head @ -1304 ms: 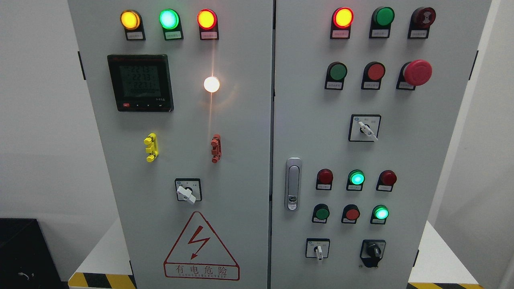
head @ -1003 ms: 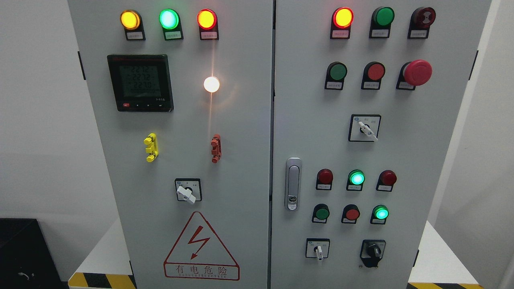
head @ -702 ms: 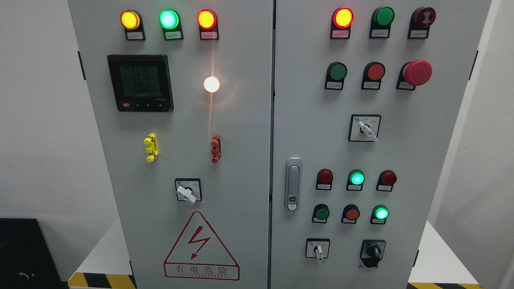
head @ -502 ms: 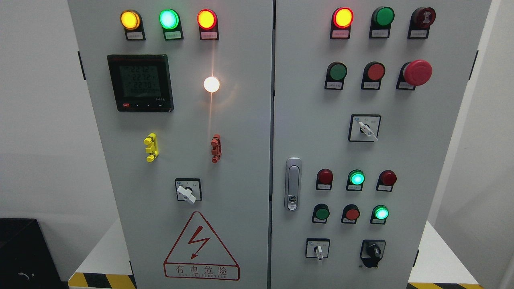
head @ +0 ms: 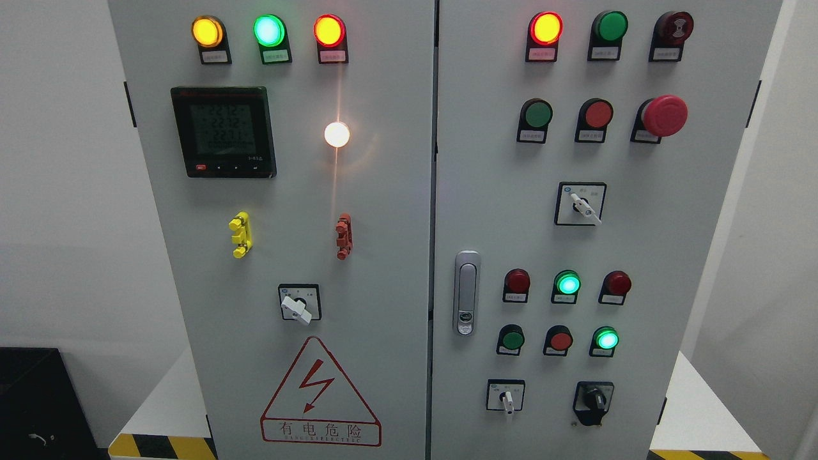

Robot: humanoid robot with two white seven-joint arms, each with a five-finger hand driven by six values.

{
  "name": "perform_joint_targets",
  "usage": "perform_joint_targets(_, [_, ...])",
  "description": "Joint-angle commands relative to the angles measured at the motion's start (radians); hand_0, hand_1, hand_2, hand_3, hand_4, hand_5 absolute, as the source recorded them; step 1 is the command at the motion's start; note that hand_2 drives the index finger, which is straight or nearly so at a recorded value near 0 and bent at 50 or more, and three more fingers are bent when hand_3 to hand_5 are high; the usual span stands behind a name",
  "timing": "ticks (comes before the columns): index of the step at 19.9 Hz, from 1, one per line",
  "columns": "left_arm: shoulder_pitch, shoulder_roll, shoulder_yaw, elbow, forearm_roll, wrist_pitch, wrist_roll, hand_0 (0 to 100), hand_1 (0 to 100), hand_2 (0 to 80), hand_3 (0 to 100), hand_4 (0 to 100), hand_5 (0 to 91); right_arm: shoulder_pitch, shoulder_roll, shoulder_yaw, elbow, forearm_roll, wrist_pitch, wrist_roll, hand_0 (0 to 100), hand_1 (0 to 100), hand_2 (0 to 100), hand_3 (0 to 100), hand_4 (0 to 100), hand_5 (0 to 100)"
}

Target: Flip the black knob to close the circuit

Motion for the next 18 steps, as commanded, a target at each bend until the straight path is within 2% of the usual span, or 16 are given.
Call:
perform_joint_targets(1, [0.000, 0.000, -0.001, -0.001, 0.000, -0.001, 0.001, 12, 56, 0.0, 0, 0, 0.0, -0.023, -0.001, 0.006, -0.123, 0.227, 0.019, -0.053, 0, 10, 11, 13, 7, 0])
perform_joint_targets(6, [0.000, 0.000, 0.000, -0.001, 0.000, -0.001, -0.001, 12, 56, 0.0, 0, 0, 0.0, -0.050, -0.004, 0.003, -0.213, 0.451, 0.069, -0.116, 0, 8, 19, 23, 18, 0])
perform_joint_targets(11, [0.000, 0.000, -0.001, 0.001, 0.000, -0.001, -0.001, 12, 56, 0.0, 0, 0, 0.0, -0.053, -0.004, -0.004, -0.345, 0.540, 0.109, -0.126, 0, 5, 22, 29, 24, 0])
perform_joint_targets(12, [0.000, 0.000, 0.000, 0.001, 0.000, -0.001, -0.001, 12, 56, 0.0, 0, 0, 0.0, -0.053, -0.004, -0.005, -0.367, 0.557, 0.109, -0.138, 0, 5, 22, 30, 25, 1])
perform_joint_targets(14, [0.000, 0.000, -0.001, -0.001, 0.000, -0.001, -0.001, 12, 56, 0.0, 0, 0, 0.0, -0.055, -0.002, -0.010, -0.410, 0.586, 0.109, -0.172, 0, 5, 24, 33, 28, 6])
perform_joint_targets(16, [0.000, 0.000, -0.001, 0.001, 0.000, -0.001, -0.001, 12, 56, 0.0, 0, 0, 0.0, -0.055, -0.002, -0.010, -0.465, 0.595, 0.109, -0.195, 0, 5, 34, 44, 37, 18])
perform_joint_targets(17, [0.000, 0.000, -0.001, 0.001, 0.000, -0.001, -0.001, 12, 56, 0.0, 0, 0, 0.0, -0.055, -0.002, -0.010, -0.496, 0.603, 0.109, -0.202, 0, 5, 35, 46, 38, 20])
perform_joint_targets(18, [0.000, 0.000, -0.001, 0.001, 0.000, -0.001, 0.001, 12, 56, 0.0, 0, 0, 0.0, -0.058, -0.001, -0.011, -0.528, 0.621, 0.110, -0.207, 0, 5, 39, 51, 43, 29])
